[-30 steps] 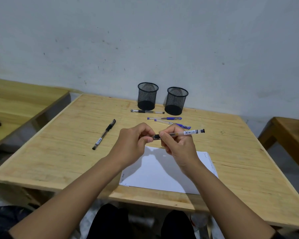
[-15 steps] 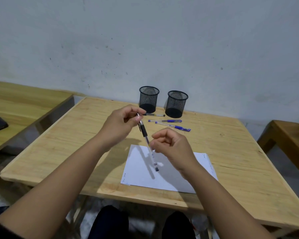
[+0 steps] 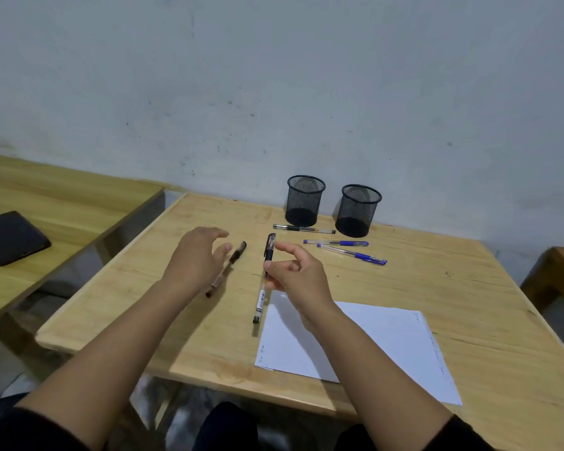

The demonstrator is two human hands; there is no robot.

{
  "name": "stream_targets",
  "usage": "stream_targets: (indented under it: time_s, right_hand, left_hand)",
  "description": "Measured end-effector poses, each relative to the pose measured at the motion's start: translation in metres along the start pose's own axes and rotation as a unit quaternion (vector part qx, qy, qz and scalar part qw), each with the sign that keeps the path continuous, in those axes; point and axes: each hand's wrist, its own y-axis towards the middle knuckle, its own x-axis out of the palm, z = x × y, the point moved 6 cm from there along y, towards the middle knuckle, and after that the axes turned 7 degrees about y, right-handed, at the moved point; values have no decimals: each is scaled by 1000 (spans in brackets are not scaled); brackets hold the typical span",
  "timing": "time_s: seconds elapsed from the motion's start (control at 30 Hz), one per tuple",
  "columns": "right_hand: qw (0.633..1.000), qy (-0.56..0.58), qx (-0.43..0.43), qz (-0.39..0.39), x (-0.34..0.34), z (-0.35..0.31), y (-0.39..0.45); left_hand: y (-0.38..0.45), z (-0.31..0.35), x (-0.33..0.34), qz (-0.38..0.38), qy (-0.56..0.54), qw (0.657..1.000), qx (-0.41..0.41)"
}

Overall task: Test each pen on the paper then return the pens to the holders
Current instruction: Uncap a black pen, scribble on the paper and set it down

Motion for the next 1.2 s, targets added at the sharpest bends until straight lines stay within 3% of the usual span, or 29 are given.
stream_targets:
  time_s: [0.17, 0.33, 0.77, 0.9, 1.0, 1.2]
  right_hand:
    - [998, -26, 47, 26, 23, 20, 29]
    - [994, -58, 73, 58, 39, 33, 54]
    - [967, -232, 25, 104, 54, 50, 78]
    - [922, -378, -33, 72, 53, 36, 73]
    - [850, -521, -81, 7, 50, 29, 66]
    - [790, -601, -102, -62, 22, 25, 56]
  left_hand:
    - [3, -66, 17, -22, 68, 995, -75]
    - [-6, -78, 35, -14, 140, 989, -44]
    - [-6, -81, 37, 38, 103, 993, -44]
    - [-12, -73, 33, 57, 98, 993, -34]
    - [-13, -67, 30, 47, 113, 992, -29]
    - [-8, -38, 32, 20, 146, 989, 6]
